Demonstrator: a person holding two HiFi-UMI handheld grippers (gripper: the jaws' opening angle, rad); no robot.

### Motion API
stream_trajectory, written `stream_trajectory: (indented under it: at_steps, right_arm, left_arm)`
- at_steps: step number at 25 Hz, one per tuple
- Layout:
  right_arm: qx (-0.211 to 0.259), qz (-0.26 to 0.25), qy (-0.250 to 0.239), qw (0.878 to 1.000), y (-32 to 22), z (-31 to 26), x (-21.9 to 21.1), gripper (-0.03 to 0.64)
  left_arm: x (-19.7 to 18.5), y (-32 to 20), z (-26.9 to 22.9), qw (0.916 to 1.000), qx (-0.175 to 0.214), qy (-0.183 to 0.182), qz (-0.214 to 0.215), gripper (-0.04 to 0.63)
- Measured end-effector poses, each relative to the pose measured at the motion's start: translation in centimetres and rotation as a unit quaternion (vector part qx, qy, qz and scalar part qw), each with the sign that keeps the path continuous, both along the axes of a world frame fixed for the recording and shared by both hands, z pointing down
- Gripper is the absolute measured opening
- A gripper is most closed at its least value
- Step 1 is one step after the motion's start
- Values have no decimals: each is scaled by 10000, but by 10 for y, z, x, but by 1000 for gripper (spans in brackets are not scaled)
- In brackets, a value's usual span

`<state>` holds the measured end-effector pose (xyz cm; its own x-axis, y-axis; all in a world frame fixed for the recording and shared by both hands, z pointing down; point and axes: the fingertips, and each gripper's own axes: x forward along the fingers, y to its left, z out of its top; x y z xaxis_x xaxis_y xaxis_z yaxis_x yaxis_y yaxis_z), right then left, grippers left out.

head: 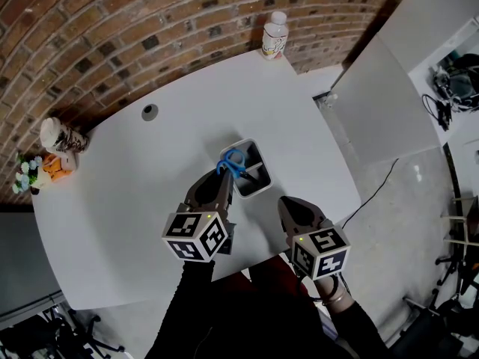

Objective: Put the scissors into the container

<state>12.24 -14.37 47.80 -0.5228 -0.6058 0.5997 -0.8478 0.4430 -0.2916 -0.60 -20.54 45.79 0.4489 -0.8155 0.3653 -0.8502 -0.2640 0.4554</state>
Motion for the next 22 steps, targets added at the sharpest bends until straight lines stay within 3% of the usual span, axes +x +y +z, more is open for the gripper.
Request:
stream_trajectory:
  at_steps: [9, 22]
  right_arm:
    - [-6, 47, 25, 10000, 7, 1, -3, 9]
    - [16, 218, 53, 9997, 28, -2, -9, 8]
  left_arm:
    - [0, 5, 9, 9998, -137, -34, 117, 101]
    - [1, 31, 21, 9982, -411, -35, 434, 114]
